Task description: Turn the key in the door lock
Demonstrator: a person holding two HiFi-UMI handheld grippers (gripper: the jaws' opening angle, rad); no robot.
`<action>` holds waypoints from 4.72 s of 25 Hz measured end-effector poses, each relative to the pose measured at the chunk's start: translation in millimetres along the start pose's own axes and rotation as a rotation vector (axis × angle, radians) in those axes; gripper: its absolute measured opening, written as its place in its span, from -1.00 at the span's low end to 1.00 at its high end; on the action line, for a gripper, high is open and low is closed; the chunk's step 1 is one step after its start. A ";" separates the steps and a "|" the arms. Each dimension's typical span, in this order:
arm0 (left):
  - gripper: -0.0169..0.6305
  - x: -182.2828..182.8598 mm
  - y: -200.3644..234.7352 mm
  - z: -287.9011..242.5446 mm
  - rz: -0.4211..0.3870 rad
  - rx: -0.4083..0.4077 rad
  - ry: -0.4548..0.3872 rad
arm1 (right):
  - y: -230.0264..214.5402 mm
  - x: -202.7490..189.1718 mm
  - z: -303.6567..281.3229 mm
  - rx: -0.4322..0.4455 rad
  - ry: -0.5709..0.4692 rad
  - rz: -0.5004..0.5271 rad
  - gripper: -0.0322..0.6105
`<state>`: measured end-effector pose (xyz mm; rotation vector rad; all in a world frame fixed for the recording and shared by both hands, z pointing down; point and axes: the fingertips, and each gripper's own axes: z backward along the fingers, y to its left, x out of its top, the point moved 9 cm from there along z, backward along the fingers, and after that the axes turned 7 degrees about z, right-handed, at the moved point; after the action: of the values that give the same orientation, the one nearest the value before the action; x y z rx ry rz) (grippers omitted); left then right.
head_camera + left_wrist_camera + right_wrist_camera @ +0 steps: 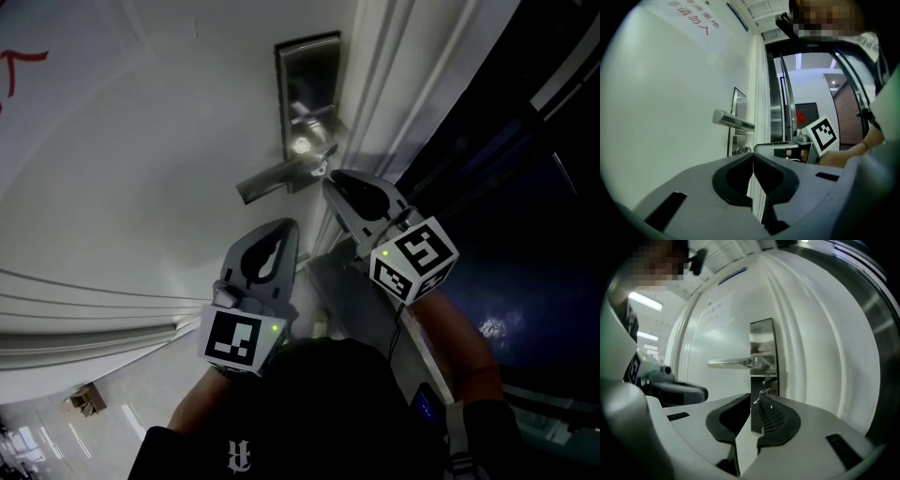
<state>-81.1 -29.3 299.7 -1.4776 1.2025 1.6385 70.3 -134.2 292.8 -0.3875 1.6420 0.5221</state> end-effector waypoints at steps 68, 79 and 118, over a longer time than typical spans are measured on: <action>-0.92 1.7 14.6 12.7 0.025 -0.002 -0.018 | 24.7 -6.7 -45.2 -0.319 0.117 0.642 -0.84; -0.92 1.9 14.6 13.8 0.014 0.005 -0.005 | 0.0 -17.2 -36.7 -0.194 -0.086 -0.251 -0.83; -0.92 4.7 10.0 11.2 -0.010 0.003 -0.006 | -17.1 -60.0 -26.2 0.153 -0.355 -1.343 -0.83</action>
<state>-95.5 -23.6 296.8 -1.4741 1.1917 1.6323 65.8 -165.5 352.6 -1.0726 0.7795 -0.5241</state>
